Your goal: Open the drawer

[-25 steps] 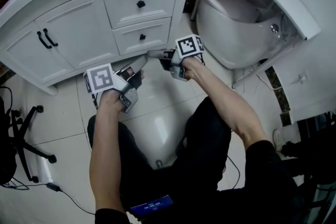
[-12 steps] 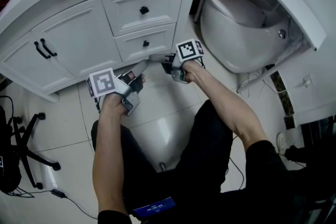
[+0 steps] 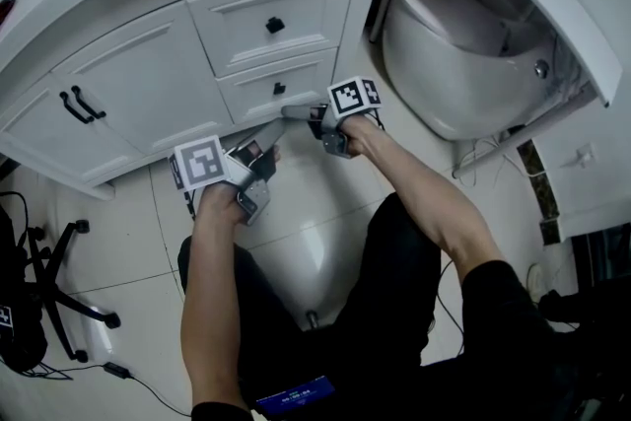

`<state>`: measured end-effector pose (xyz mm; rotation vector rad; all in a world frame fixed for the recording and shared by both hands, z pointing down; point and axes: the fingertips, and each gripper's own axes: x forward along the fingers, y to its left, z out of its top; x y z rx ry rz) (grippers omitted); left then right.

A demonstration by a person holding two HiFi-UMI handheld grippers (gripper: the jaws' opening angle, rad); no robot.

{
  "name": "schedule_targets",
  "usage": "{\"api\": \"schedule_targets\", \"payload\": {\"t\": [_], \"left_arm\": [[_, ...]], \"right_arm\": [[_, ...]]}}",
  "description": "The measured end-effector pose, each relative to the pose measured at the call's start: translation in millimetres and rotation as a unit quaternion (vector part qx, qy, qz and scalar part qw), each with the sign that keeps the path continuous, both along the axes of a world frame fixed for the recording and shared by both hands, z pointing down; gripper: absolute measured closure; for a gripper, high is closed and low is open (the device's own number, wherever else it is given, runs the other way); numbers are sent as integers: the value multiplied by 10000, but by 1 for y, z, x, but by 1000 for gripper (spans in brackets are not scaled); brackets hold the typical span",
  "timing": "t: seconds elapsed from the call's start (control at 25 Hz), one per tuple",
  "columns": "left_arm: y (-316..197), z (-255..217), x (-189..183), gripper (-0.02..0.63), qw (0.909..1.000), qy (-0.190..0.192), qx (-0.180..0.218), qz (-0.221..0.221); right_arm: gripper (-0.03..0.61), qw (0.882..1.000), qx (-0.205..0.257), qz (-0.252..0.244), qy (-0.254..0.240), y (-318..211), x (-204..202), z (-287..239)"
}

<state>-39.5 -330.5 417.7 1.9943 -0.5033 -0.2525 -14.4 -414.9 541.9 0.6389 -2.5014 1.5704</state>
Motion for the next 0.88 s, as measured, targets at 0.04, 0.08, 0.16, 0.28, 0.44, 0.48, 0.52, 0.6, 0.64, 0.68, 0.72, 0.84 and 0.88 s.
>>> {"api": "schedule_targets", "payload": {"t": [0.04, 0.08, 0.16, 0.28, 0.44, 0.48, 0.52, 0.6, 0.64, 0.68, 0.72, 0.84, 0.88], "left_arm": [[-1, 1, 0, 623, 10000, -20, 2, -10], [-2, 3, -1, 623, 10000, -38, -3, -24], [-6, 7, -6, 623, 9999, -77, -33, -73], [-11, 9, -12, 623, 9999, -23, -47, -147], [-18, 8, -11, 623, 9999, 12, 10, -104], [-20, 9, -11, 623, 9999, 32, -2, -101], [-21, 9, -11, 623, 9999, 61, -19, -97], [-25, 12, -11, 623, 10000, 4, -12, -90], [-26, 13, -11, 623, 10000, -36, 8, -75], [-28, 14, -11, 623, 10000, -57, 7, -64], [-29, 15, -11, 623, 9999, -72, -25, -70], [-32, 17, -10, 623, 9999, -52, -138, -84], [-33, 16, -9, 623, 9999, -32, -137, -62]], "right_arm": [[353, 10000, -19, 28, 39, -3, 1, 4], [353, 9999, -43, 69, 61, -7, 1, 9], [353, 9997, -120, 203, 35, -15, 3, 16], [353, 9982, -311, 458, -211, -29, 4, 22], [352, 9931, -570, 754, -697, -47, 1, 22], [350, 9918, -613, 817, -764, -51, 0, 23], [350, 9909, -650, 870, -802, -54, 0, 25], [350, 9895, -723, 955, -813, -60, 0, 31], [350, 9890, -756, 983, -805, -63, 0, 34], [350, 9888, -779, 994, -794, -65, -1, 36], [350, 9888, -794, 992, -779, -66, -2, 38], [348, 9891, -813, 962, -760, -70, -4, 42], [347, 9889, -819, 961, -779, -72, -4, 43]]}}
